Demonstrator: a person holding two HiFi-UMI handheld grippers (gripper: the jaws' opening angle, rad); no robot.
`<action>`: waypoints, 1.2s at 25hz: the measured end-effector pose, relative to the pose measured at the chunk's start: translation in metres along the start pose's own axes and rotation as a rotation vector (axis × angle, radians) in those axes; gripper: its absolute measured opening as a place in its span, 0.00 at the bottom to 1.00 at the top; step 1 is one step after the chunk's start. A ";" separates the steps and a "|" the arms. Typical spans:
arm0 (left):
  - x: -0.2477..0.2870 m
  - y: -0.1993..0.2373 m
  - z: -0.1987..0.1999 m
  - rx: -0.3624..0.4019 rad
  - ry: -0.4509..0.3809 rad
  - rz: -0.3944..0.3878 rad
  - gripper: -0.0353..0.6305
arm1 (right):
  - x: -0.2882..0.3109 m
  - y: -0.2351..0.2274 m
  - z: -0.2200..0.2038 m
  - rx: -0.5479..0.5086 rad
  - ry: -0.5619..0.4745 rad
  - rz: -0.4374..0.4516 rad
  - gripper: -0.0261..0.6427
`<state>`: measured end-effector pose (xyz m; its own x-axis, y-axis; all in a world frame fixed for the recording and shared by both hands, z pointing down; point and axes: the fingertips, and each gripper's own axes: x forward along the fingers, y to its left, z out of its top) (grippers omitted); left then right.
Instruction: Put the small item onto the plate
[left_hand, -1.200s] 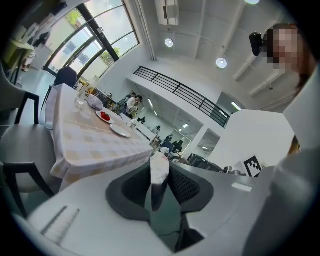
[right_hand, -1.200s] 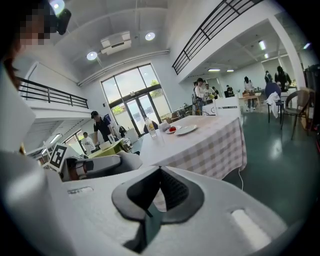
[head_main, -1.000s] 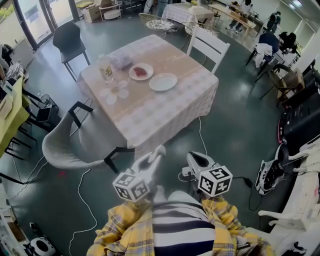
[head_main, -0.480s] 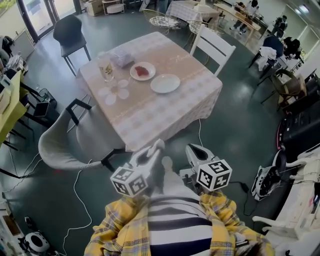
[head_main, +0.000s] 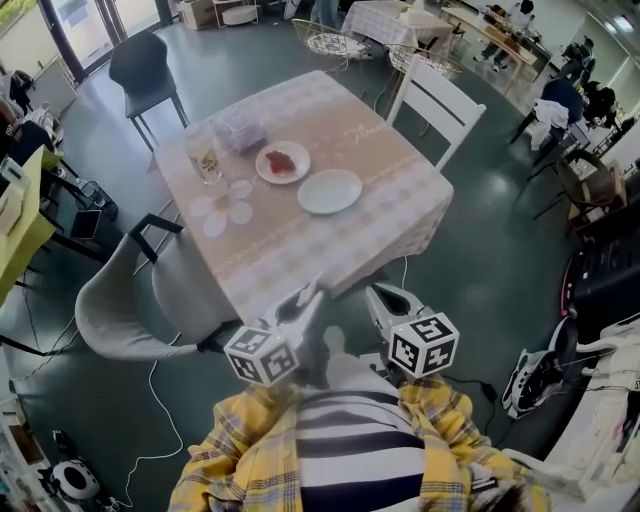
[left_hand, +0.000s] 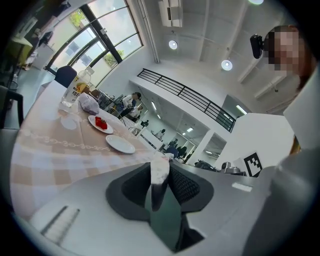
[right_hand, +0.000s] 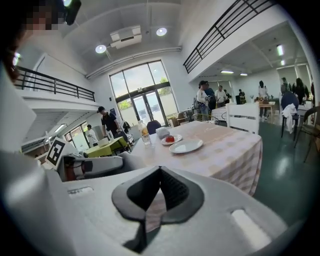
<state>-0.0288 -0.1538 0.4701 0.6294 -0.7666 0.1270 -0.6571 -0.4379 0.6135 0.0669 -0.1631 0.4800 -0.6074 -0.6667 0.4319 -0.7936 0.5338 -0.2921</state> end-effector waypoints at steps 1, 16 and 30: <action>0.005 0.002 0.003 -0.002 0.000 0.003 0.21 | 0.003 -0.004 0.003 0.000 0.003 0.003 0.03; 0.078 0.027 0.032 -0.016 0.006 0.047 0.21 | 0.051 -0.051 0.048 -0.032 0.016 0.055 0.03; 0.146 0.066 0.069 -0.032 -0.001 0.075 0.21 | 0.116 -0.084 0.081 -0.091 0.058 0.101 0.03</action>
<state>-0.0089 -0.3270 0.4756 0.5783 -0.7973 0.1728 -0.6888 -0.3636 0.6272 0.0602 -0.3276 0.4855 -0.6790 -0.5771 0.4538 -0.7202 0.6433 -0.2596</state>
